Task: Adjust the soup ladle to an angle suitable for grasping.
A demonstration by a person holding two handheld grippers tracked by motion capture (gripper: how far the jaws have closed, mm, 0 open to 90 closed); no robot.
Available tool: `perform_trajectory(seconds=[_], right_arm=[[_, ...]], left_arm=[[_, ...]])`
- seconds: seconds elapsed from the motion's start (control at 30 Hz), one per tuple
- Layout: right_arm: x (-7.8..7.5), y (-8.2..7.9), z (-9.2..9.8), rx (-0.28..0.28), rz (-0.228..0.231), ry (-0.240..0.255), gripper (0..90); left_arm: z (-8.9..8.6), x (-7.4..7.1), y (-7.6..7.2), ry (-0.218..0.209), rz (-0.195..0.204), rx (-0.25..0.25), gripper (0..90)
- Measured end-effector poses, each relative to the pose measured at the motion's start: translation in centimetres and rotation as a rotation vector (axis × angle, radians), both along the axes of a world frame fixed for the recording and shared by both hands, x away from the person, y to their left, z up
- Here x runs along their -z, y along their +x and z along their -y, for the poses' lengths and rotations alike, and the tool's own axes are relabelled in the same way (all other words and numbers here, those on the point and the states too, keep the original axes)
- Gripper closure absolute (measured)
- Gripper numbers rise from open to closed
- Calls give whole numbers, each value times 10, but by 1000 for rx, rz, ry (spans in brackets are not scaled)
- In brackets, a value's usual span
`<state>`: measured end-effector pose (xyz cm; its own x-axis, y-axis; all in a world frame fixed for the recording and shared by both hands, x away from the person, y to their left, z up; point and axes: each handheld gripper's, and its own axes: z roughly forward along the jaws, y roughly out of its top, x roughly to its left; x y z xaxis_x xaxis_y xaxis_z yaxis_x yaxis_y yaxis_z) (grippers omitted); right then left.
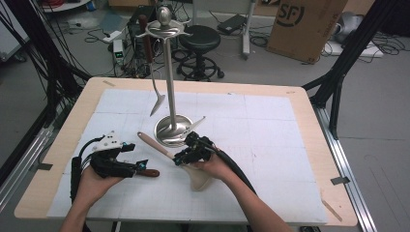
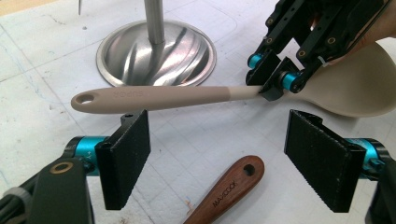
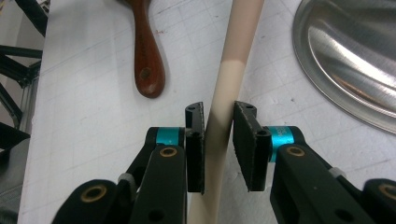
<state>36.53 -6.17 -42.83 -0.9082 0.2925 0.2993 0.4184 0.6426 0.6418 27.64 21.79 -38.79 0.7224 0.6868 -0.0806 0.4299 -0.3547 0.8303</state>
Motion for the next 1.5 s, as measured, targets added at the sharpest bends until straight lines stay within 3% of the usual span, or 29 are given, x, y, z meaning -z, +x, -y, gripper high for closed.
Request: perform_trajectory(seconds=[0.47, 0.53, 0.63, 0.8, 1.07, 1.3, 1.5], right_arm=[[6, 6, 0, 2, 22, -38, 699], [9, 6, -3, -9, 52, -66, 623], [10, 6, -4, -17, 60, -68, 617], [8, 0, -9, -40, 130, -110, 639], [5, 1, -6, -13, 61, -88, 705], [-6, -3, 7, -38, 89, -50, 743], [-9, -7, 22, -38, 91, -48, 751]], left_arm=[[1, -1, 0, -1, 5, 4, 231], [2, -1, 0, -1, 6, 6, 231], [2, -1, 0, 0, 6, 7, 231], [3, -1, 0, 6, 5, 9, 231], [2, 0, 0, -2, 3, 4, 231], [-1, 1, 1, -3, 1, -12, 231], [0, 1, 1, 0, 0, -12, 231]])
